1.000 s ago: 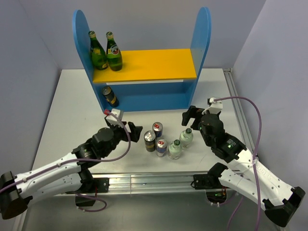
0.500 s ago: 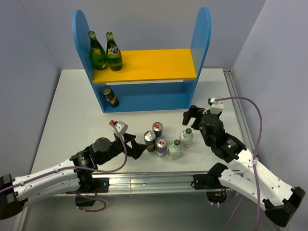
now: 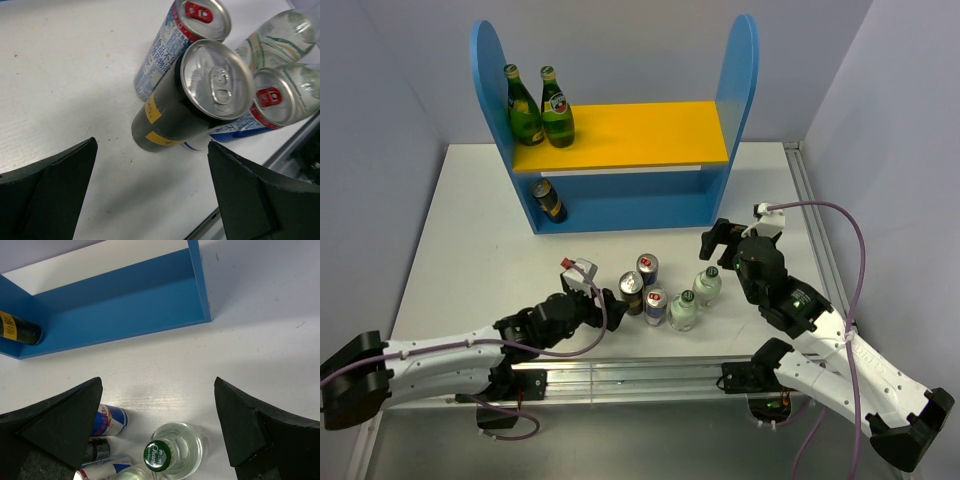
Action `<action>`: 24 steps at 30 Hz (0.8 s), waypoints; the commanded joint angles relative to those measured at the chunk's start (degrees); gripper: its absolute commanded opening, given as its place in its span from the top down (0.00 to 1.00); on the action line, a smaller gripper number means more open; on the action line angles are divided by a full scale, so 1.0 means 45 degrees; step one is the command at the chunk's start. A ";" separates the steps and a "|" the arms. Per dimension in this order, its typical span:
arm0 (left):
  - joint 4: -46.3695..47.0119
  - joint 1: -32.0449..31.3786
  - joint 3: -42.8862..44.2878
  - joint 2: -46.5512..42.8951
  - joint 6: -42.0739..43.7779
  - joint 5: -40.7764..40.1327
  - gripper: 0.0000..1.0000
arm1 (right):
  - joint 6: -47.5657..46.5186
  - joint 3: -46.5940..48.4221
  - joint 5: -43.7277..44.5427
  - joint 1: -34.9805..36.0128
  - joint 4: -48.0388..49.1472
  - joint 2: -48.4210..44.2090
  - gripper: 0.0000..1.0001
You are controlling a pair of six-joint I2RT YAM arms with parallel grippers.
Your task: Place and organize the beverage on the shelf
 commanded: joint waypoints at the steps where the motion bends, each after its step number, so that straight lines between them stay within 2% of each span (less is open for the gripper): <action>1: 0.1927 -0.0360 0.0499 0.1198 -0.0397 -0.1334 0.01 | 0.0203 -0.0073 0.0405 0.0077 0.0133 -0.0205 0.00; 9: 0.4350 -0.1064 0.0674 0.3955 -0.0318 -0.2857 0.01 | 0.0203 -0.0131 0.0386 0.0058 0.0191 -0.0264 0.00; 18: 0.5719 -0.1181 0.1338 0.5850 0.0071 -0.5025 0.05 | 0.0222 -0.0385 0.0308 0.0077 0.0367 -0.0128 0.00; 24: 0.6657 -0.1201 0.2275 0.7255 0.0695 -0.5690 0.06 | 0.0183 -0.0365 0.0269 0.0077 0.0406 -0.0147 0.00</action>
